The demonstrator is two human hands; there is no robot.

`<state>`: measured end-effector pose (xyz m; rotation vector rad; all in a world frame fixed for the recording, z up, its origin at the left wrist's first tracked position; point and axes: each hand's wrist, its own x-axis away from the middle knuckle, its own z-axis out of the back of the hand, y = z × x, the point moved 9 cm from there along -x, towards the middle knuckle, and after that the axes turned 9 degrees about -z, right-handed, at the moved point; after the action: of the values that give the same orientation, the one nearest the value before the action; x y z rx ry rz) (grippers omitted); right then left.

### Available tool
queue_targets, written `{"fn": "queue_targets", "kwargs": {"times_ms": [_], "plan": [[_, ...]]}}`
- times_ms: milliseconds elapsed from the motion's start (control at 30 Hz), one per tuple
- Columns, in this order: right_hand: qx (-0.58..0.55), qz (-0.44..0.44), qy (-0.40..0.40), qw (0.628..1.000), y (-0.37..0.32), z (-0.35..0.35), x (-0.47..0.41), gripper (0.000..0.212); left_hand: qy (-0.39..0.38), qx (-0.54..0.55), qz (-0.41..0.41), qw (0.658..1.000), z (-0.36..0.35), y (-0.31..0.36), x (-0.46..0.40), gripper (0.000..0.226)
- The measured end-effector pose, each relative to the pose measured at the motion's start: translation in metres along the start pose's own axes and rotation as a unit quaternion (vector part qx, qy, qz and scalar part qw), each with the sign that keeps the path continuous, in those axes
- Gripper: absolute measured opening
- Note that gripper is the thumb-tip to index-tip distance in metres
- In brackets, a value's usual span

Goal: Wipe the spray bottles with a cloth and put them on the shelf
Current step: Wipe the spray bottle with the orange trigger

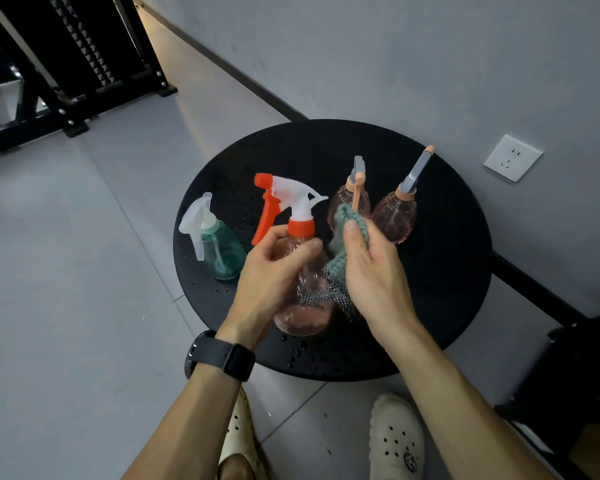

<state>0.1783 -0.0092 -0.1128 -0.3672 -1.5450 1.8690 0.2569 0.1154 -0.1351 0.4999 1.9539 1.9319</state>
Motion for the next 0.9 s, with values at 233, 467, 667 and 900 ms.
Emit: {"fn": "queue_targets", "kwargs": {"times_ms": [233, 467, 667, 900], "plan": [[0.094, 0.260, 0.053, 0.960, -0.044, 0.001, 0.019, 0.043, -0.051, -0.102, -0.017, 0.993, -0.005, -0.007, 0.002, 0.019], [0.174, 0.359, -0.015, 0.917, -0.050, -0.034, 0.037, 0.043, -0.077, -0.144, -0.054, 0.985, -0.006, -0.007, 0.002, 0.014], [0.159, 0.299, -0.036, 0.940, -0.041, -0.025, 0.023, 0.045, -0.068, -0.095, -0.048, 0.992, -0.004, -0.003, 0.004, 0.009], [0.128, 0.224, -0.055, 0.965, -0.031, -0.014, 0.011, 0.042, -0.071, -0.096, -0.045, 0.992, -0.007, 0.003, 0.006, 0.029]]}}
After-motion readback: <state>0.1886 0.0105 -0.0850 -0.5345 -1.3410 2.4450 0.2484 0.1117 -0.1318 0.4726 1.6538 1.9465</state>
